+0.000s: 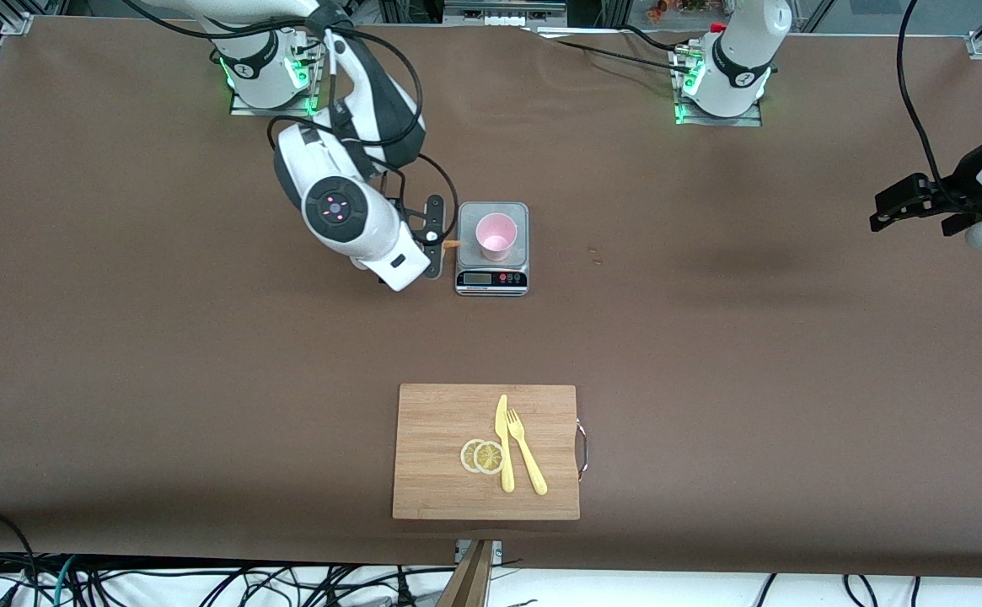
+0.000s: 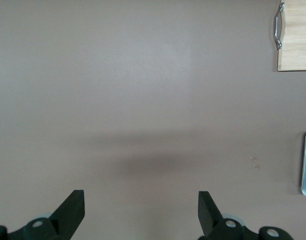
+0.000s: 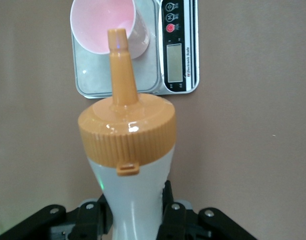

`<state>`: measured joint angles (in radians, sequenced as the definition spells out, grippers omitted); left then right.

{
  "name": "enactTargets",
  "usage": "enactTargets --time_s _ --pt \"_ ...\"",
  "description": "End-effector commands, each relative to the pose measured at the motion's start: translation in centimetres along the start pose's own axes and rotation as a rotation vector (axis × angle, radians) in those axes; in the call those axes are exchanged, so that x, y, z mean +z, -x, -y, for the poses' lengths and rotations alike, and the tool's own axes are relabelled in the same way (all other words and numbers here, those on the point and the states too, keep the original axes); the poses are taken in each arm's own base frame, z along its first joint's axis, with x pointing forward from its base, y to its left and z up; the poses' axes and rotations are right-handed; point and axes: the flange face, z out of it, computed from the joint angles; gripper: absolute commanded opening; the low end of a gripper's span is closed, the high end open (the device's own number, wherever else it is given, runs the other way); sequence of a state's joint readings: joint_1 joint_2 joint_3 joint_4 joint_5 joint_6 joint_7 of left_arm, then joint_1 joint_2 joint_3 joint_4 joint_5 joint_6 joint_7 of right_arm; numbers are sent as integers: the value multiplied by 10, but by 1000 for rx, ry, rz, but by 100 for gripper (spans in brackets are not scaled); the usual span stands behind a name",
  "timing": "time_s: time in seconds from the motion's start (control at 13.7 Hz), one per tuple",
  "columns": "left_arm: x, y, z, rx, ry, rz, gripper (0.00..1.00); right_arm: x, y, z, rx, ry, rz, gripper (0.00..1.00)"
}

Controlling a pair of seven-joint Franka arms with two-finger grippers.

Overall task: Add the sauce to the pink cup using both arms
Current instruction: 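Lift the squeeze bottle with the right gripper over the pink cup, then tilt the bottle nozzle into the cup with the right gripper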

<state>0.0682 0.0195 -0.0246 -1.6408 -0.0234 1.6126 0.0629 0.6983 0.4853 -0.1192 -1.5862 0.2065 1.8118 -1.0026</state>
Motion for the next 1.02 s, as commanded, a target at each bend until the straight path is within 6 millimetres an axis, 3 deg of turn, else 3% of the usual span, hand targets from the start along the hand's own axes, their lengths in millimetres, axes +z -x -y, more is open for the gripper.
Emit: enactTargets --time_s 0.0,0.15,0.44,0.95 --pt "-9 -2 -1 8 25 -14 100 0 -20 8 27 6 55 12" --pt "-9 -2 -1 8 25 -16 100 8 -33 17 30 14 81 12" --pt "-9 -2 0 5 27 -16 100 20 -39 24 37 13 141 12" --pt "-9 -3 1 3 27 -18 100 25 -52 37 35 54 240 12"
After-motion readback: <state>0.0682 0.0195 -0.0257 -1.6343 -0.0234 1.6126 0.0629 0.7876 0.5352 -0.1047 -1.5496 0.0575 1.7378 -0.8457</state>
